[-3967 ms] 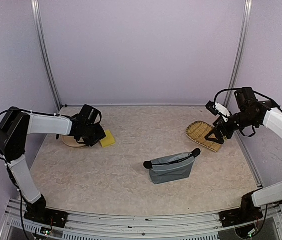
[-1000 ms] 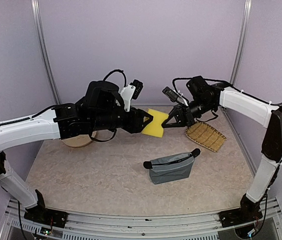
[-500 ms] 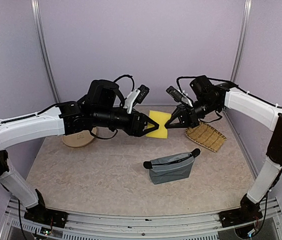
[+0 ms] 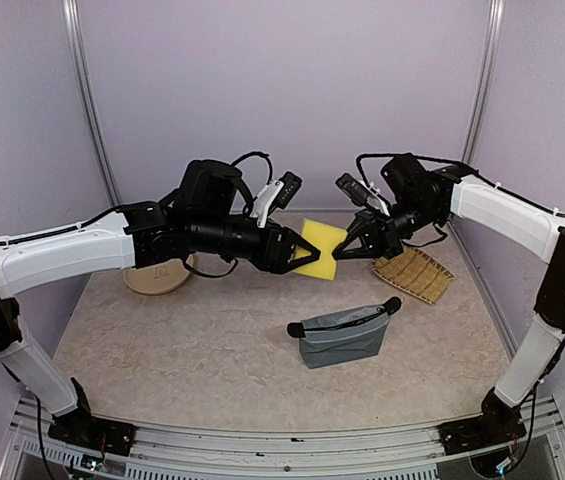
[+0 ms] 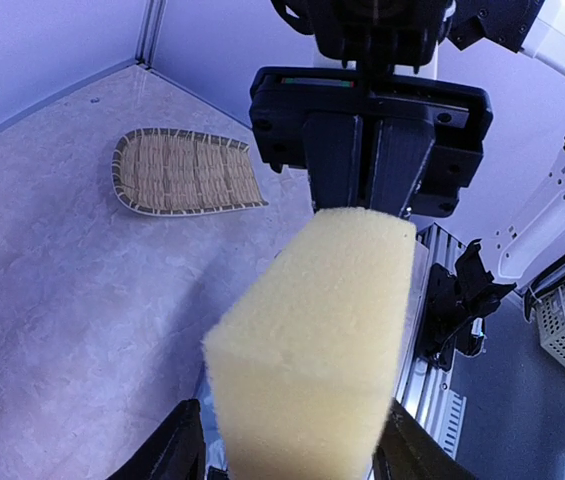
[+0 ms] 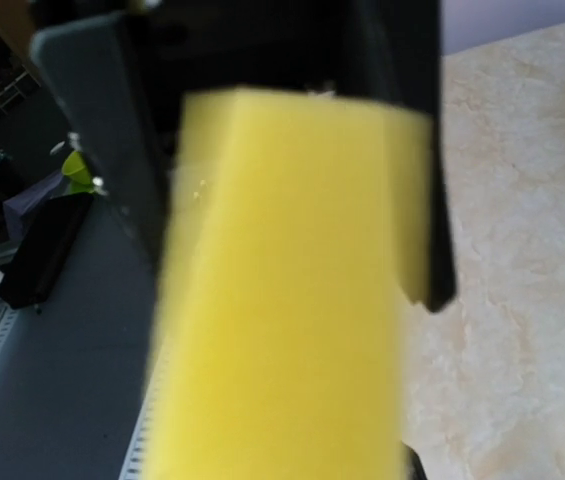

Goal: Sort the hair-cutting tools
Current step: Pass from the right arm to the left

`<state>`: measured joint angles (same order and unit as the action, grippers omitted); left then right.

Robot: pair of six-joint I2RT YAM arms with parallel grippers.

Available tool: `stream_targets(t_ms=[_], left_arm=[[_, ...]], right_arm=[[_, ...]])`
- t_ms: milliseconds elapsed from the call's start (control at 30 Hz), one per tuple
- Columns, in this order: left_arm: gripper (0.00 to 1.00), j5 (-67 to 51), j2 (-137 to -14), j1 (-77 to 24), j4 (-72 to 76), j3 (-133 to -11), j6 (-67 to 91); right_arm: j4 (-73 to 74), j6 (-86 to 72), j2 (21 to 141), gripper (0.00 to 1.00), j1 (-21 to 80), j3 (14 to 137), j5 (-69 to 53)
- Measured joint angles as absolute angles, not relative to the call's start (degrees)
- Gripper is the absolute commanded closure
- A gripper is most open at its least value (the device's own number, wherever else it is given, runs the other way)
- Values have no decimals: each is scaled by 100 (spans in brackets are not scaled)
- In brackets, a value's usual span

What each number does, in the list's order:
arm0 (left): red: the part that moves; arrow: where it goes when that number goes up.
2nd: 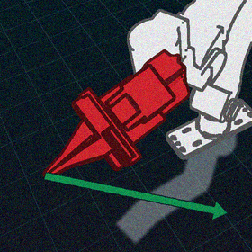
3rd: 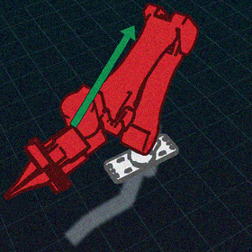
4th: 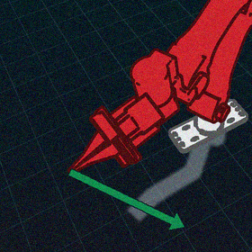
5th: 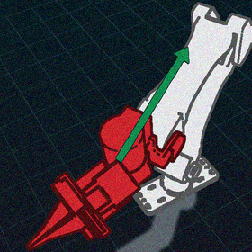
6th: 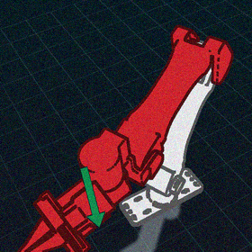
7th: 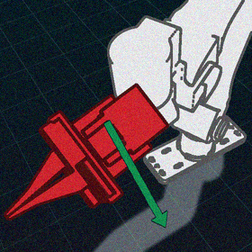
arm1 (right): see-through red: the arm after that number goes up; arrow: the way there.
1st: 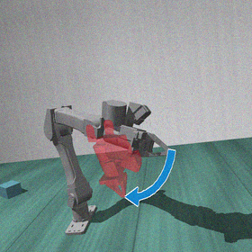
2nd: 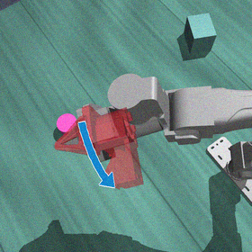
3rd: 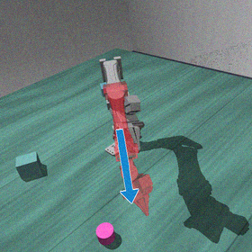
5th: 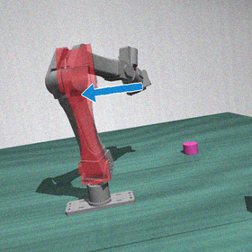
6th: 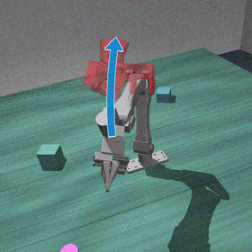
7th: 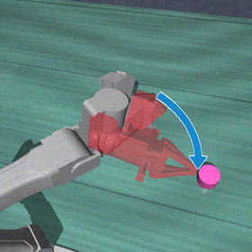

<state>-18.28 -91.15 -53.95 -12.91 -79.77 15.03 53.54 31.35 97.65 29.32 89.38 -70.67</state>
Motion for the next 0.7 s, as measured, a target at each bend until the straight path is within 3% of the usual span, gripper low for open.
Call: stream_targets(t_ms=[200, 700], left_arm=[[41, -1870, -9115, -5310, -1288, -7977, 1520], [73, -2829, -9288, -5280, -987, -7977, 1594]], right_arm=[[5433, 3341, 9692, 100, 2932, 8938, -7148], [5592, 3446, 9690, 100, 2932, 8938, -7133]])
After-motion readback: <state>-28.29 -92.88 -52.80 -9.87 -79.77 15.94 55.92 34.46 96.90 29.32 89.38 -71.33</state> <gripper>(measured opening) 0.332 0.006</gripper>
